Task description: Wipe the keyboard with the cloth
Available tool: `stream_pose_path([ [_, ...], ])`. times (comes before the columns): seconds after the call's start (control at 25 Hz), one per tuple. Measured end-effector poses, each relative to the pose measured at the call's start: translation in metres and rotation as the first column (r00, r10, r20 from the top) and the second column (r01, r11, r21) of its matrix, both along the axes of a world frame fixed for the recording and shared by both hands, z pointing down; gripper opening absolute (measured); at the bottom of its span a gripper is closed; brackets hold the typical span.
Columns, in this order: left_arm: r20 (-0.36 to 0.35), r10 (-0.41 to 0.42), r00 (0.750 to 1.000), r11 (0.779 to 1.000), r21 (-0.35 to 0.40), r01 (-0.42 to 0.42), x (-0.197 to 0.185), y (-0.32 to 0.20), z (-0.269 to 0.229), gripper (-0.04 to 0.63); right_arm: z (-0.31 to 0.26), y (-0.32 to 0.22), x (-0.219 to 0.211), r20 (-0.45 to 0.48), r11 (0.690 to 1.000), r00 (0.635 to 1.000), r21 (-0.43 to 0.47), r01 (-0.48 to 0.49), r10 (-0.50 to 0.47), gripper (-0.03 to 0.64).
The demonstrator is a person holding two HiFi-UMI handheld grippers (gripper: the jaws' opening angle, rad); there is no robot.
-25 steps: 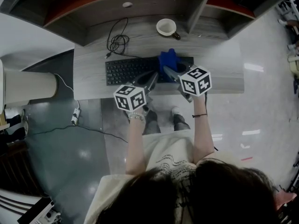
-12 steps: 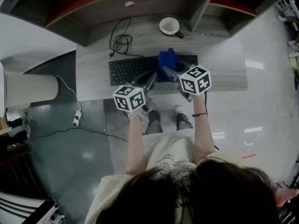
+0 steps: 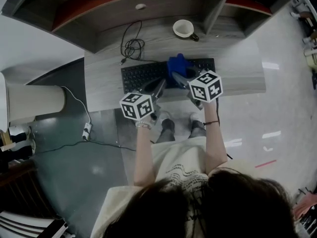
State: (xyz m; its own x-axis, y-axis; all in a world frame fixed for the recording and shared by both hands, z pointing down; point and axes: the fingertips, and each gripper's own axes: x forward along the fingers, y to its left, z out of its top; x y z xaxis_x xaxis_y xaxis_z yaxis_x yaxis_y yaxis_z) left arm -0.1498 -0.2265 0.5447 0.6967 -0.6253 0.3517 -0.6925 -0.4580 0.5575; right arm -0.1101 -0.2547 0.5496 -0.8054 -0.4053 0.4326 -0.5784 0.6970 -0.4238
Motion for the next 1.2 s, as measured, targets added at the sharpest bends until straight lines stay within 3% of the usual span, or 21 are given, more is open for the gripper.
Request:
stream_pose_path([
  [1.2, -0.019, 0.011, 1.000, 1.000, 0.000, -0.011, -0.067, -0.004, 0.005, 0.005, 0.008, -0.001, -0.063, -0.013, 1.000, 1.000, -0.011, -0.012, 0.011, 0.058],
])
